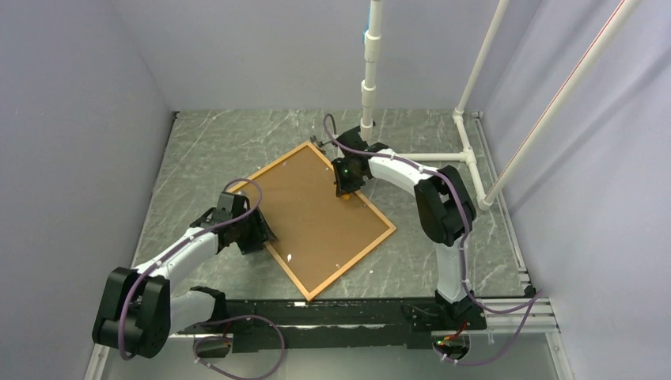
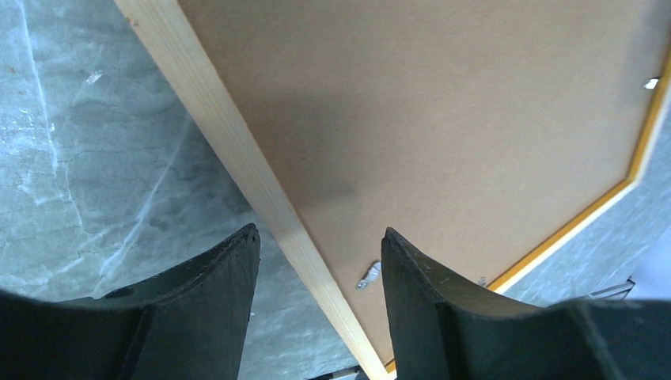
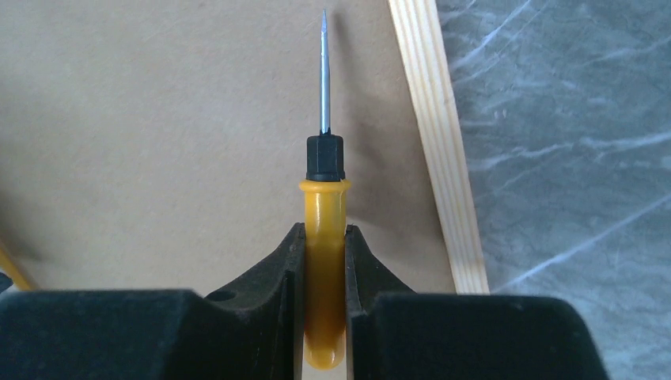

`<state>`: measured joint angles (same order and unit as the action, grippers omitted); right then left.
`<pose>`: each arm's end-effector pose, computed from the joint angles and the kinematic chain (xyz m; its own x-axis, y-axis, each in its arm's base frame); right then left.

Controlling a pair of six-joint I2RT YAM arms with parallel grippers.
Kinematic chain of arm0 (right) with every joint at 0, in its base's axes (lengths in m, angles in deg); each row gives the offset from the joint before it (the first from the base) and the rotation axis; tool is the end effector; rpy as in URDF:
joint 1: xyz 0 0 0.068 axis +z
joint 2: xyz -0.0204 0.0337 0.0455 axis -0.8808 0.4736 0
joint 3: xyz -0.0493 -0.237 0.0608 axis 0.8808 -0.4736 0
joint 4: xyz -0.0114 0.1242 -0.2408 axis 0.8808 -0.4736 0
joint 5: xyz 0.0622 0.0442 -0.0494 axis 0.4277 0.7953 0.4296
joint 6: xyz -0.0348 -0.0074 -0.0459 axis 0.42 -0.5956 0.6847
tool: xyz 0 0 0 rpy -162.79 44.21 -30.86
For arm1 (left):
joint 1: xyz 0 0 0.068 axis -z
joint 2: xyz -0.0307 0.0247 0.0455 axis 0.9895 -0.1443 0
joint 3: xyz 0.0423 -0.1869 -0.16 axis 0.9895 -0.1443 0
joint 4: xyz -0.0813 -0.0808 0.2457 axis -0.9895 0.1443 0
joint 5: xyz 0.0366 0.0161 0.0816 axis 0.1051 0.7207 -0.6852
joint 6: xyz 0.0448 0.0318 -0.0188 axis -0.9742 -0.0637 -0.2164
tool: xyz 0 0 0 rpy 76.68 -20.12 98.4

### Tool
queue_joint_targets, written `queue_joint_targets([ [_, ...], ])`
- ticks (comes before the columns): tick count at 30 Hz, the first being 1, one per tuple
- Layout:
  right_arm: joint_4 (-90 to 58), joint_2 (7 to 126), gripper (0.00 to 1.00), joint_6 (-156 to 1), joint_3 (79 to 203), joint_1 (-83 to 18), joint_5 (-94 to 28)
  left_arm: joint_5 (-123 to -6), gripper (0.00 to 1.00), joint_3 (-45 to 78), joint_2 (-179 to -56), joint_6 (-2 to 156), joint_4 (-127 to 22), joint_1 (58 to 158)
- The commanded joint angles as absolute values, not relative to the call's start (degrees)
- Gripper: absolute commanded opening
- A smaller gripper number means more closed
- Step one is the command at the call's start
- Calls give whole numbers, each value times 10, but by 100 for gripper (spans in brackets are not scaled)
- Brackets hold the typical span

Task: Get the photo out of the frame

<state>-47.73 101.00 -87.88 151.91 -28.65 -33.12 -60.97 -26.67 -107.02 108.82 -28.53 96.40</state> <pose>0.3587 0.2403 0.1574 -0.8775 -0.2242 -0.4239 -0.3518 0.9018 0.2512 0.2110 -0.0642 0.1302 -0.8391 -0.4781 -0.2596 -0.3138 0.8151 -0.4869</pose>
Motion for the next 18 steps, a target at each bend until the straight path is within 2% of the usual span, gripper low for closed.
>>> queue_joint_targets([
  [1, -491, 1042, 0, -883, 1571, -293, -349, -601, 57, -283, -1089, 1104, -344, 962],
  [18, -506, 1087, 0, -912, 1616, -310, -376, -609, 47, -314, -1102, 1094, -374, 963],
])
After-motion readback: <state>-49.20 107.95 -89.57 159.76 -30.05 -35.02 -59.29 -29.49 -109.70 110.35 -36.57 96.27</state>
